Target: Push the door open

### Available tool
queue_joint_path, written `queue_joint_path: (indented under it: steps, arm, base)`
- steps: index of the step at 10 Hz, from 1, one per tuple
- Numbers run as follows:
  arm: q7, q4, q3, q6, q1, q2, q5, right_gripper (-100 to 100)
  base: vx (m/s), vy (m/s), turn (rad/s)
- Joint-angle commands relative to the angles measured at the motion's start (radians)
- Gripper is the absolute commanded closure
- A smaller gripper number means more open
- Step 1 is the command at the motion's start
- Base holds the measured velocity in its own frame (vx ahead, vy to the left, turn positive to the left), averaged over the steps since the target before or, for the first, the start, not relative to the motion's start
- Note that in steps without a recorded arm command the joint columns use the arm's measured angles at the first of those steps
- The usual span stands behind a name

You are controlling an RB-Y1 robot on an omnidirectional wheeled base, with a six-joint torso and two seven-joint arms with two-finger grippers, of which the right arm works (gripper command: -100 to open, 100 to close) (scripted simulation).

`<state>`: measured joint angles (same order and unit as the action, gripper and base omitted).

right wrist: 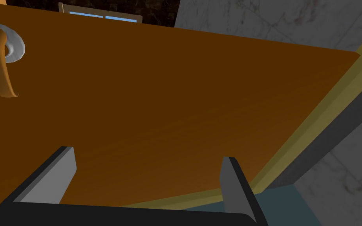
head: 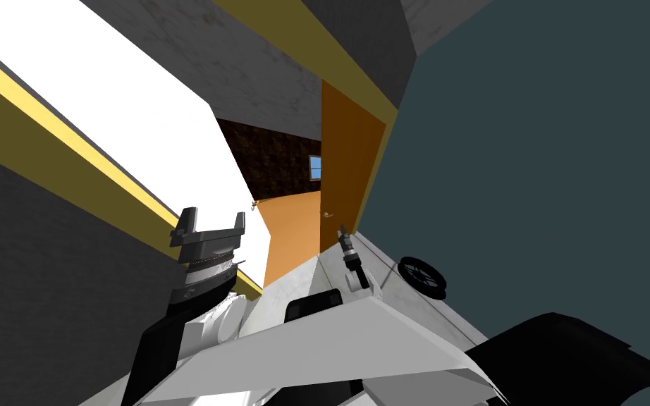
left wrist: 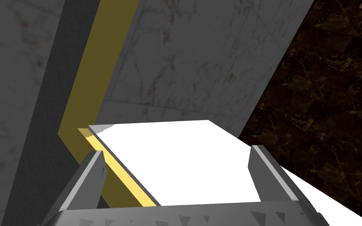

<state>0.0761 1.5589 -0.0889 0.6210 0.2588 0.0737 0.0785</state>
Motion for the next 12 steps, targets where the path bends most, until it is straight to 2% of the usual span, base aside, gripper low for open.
queue_joint_path:
  steps: [1,2,12]
  arm:
    - [-0.003,-0.050,-0.006,0.009,-0.018,0.000,-0.002,-100]
    - [-0.003,-0.053,-0.006,0.009,-0.018,0.000,-0.002,-100]
    - [-0.024,-0.351,-0.049,0.059,-0.119,-0.019,-0.014,-100]
  base:
    - [0.094,-0.106,0.077]
    - [0.061,-0.075,0.025]
    - [0.072,-0.098,0.064]
